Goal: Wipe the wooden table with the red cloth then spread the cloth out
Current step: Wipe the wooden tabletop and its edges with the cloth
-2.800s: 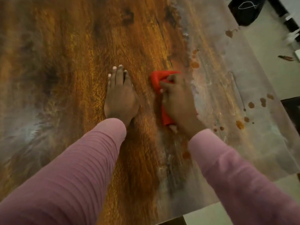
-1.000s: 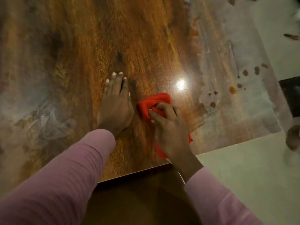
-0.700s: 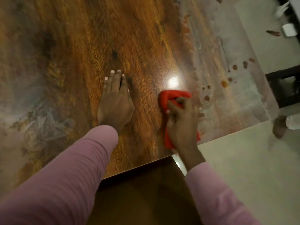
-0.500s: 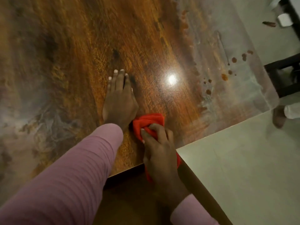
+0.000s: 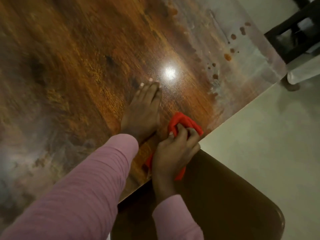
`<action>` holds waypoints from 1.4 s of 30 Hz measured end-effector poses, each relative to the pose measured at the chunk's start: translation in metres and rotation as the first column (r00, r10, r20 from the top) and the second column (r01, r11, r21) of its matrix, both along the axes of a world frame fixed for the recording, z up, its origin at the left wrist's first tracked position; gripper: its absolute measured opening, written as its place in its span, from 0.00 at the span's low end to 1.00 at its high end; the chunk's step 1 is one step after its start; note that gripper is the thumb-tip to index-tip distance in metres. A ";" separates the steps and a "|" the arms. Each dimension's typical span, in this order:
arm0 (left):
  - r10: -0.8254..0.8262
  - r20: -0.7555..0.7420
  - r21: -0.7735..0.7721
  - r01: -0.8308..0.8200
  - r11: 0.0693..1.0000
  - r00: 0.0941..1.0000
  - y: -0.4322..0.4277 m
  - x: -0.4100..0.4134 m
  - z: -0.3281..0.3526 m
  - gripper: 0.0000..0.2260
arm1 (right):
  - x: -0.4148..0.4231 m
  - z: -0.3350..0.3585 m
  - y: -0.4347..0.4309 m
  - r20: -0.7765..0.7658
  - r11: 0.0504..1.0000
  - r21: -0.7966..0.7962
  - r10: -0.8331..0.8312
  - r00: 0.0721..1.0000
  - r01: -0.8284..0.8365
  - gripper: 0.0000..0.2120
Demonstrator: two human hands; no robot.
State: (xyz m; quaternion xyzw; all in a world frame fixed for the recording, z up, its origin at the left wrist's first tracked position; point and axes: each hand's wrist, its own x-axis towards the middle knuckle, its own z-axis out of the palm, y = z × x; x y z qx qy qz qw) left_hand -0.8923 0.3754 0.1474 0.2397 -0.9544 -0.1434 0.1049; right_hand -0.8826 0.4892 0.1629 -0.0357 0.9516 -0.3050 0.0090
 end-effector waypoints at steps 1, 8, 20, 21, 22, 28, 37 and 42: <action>-0.056 0.022 -0.010 0.056 0.998 0.998 -0.001 0.000 -0.001 0.24 | -0.014 0.001 -0.002 0.009 0.999 0.001 -0.053 0.999 0.053 0.16; -0.135 0.026 0.006 0.135 0.991 0.990 -0.002 0.002 -0.004 0.25 | -0.116 0.011 -0.003 0.008 0.945 0.046 -0.325 0.946 0.324 0.12; -0.101 0.007 0.020 0.101 0.995 0.995 -0.003 0.003 -0.003 0.22 | -0.116 0.007 0.007 0.006 0.934 -0.013 -0.358 0.934 0.358 0.12; -0.098 0.004 0.025 0.097 0.995 0.995 -0.003 0.002 -0.004 0.22 | -0.143 0.012 0.011 0.009 0.935 0.018 -0.353 0.935 0.353 0.13; -0.091 0.000 0.026 0.091 0.996 0.996 -0.003 0.002 -0.004 0.22 | -0.162 0.016 0.013 0.016 0.940 0.037 -0.339 0.941 0.338 0.13; -0.061 -0.004 0.004 0.061 0.998 0.998 -0.002 -0.002 -0.002 0.22 | -0.058 0.000 0.008 0.026 0.967 0.015 -0.255 0.967 0.254 0.12; 0.017 0.017 0.001 -0.017 1.000 1.000 0.000 0.003 -0.004 0.21 | -0.057 0.006 0.019 -0.001 0.992 0.101 0.082 0.997 -0.081 0.14; 0.124 0.019 -0.012 -0.124 0.992 0.992 0.002 -0.001 0.001 0.22 | -0.180 0.013 0.007 -0.035 0.957 0.081 0.282 0.959 -0.279 0.13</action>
